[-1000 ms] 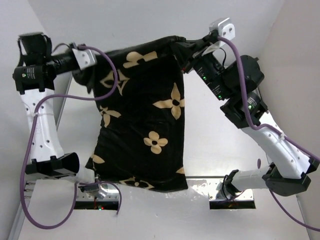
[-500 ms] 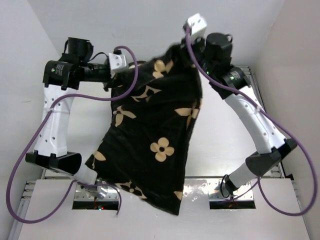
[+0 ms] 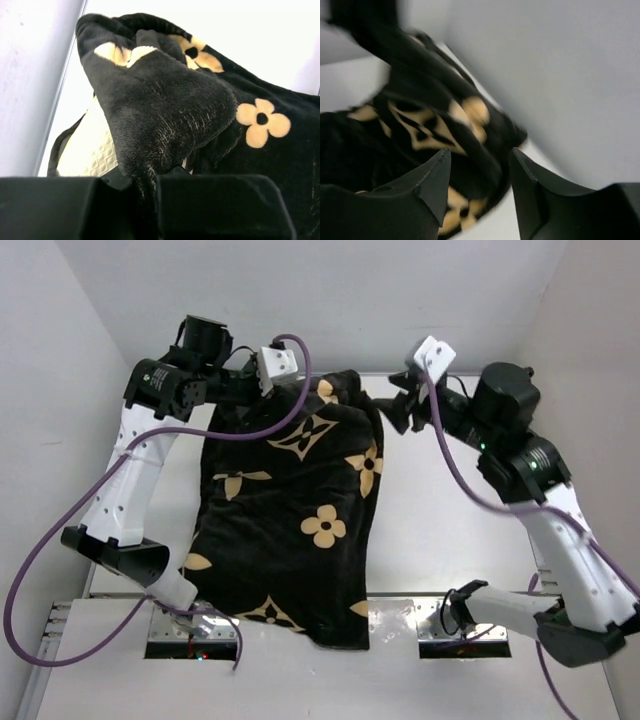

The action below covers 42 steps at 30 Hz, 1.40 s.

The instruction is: Put the pillow into the pillowcase

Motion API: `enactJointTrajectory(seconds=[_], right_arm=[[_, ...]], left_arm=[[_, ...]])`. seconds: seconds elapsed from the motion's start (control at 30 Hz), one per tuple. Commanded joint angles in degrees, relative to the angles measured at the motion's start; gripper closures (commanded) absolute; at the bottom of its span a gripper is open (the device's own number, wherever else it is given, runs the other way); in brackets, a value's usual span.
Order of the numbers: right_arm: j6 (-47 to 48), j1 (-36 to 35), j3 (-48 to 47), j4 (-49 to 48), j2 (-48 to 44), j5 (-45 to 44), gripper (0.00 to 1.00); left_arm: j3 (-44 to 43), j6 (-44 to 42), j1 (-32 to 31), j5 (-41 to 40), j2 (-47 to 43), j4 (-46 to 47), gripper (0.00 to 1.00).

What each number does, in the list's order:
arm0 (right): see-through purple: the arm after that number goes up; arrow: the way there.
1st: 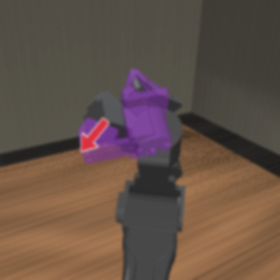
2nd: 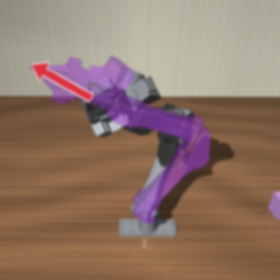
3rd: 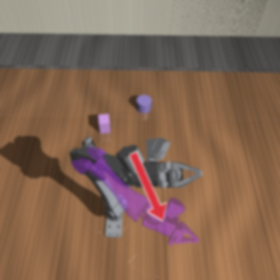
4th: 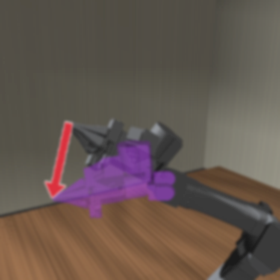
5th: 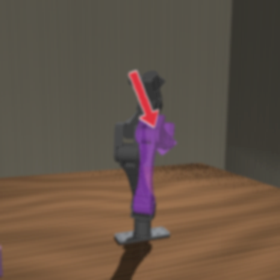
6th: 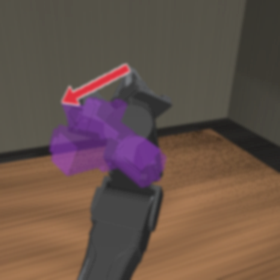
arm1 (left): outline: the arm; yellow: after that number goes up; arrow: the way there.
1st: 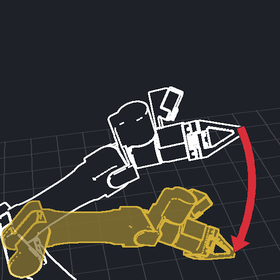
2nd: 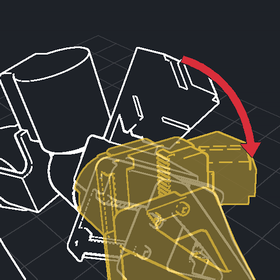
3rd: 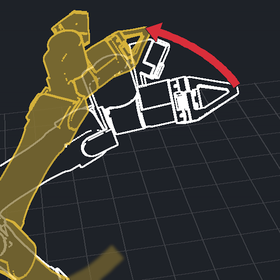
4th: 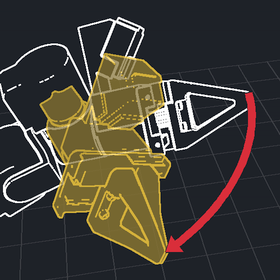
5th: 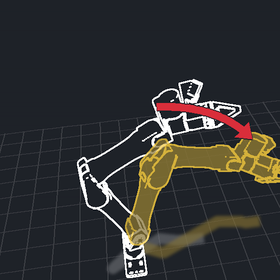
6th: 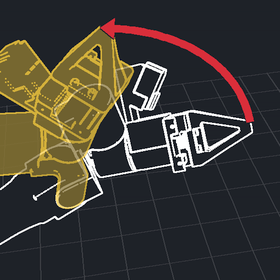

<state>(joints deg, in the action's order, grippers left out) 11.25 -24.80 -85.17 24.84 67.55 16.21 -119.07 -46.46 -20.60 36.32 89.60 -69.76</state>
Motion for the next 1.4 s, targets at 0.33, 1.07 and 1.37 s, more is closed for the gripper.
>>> enactJointTrajectory(seconds=[0.33,1.07,1.37], right_arm=[[24.5,-17.5,-7.6,-5.1,15.1,-0.4,0.01],[23.3,-24.2,-53.6,-53.1,30.7,-16.4,1.0],[12.1,-19.5,-16.4,-37.0,14.5,-23.1,1.0]], left_arm=[[-5.4,-1.6,-3.7,-0.6,-5.0,1.1,1.0],[-28.1,14.1,5.2,-30.0,-2.1,65.9,1.0],[0.2,5.3,6.0,-27.4,-13.0,49.4,1.0]])
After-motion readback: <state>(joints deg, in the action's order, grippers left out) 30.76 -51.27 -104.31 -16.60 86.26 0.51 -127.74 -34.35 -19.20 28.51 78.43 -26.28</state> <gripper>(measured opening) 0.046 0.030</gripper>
